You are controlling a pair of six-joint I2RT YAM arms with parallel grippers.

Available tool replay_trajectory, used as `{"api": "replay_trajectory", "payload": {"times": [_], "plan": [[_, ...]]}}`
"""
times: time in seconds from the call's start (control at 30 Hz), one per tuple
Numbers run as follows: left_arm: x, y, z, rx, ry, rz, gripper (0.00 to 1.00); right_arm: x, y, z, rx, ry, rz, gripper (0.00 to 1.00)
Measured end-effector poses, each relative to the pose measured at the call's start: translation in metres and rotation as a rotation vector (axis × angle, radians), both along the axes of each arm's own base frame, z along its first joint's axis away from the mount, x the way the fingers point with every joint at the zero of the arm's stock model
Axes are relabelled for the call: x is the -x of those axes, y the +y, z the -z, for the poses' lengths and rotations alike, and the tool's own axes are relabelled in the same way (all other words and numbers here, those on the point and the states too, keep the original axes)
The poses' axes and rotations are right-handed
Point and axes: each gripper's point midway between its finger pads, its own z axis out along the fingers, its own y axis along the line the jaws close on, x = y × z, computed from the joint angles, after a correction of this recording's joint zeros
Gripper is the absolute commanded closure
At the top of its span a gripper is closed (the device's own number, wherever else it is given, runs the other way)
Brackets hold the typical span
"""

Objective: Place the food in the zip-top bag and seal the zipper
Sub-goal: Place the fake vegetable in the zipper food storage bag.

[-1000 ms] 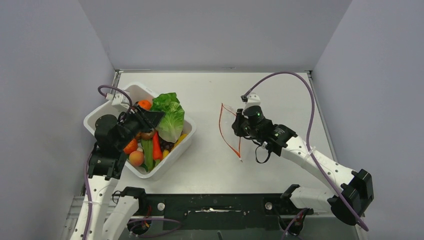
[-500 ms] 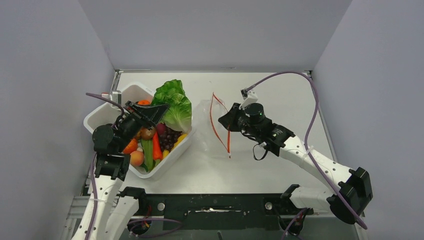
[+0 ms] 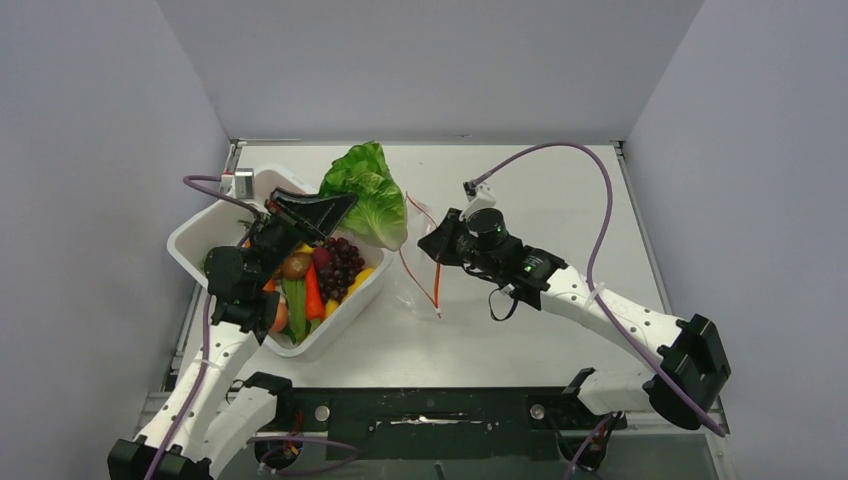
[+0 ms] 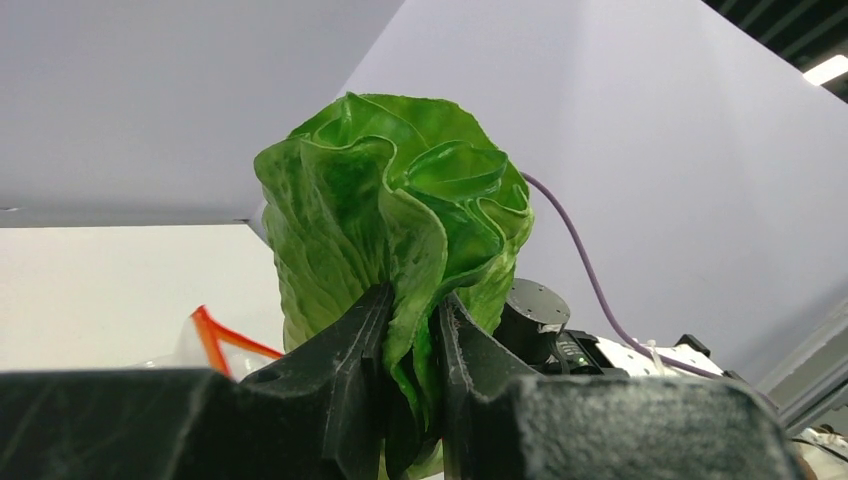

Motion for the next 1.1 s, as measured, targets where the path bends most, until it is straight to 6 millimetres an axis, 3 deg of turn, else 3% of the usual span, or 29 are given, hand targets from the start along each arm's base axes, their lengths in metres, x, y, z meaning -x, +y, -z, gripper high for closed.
{"api": "replay_trajectory", "payload": {"times": [0.13, 0.3, 0.57, 0.9, 1.1], "plan": [[0.000, -0.018, 0.003, 0.016, -0.010, 0.045, 0.82, -0.003, 0.013, -0.004, -0.019, -0.004, -0.005, 1.00], [-0.003, -0.035, 0.023, -0.010, -0.017, 0.045, 0.82, 0.000, 0.022, -0.008, -0.050, -0.004, -0.011, 1.00], [-0.018, -0.028, 0.058, -0.046, -0.049, -0.074, 0.83, -0.001, 0.022, -0.016, -0.087, -0.018, 0.006, 1.00], [-0.016, -0.022, 0.056, -0.146, -0.164, -0.196, 0.85, 0.001, 0.014, -0.037, -0.115, -0.059, 0.022, 1.00], [-0.018, -0.022, 0.063, -0.217, -0.185, -0.239, 0.85, 0.000, 0.010, -0.035, -0.101, -0.056, 0.041, 1.00]]}}
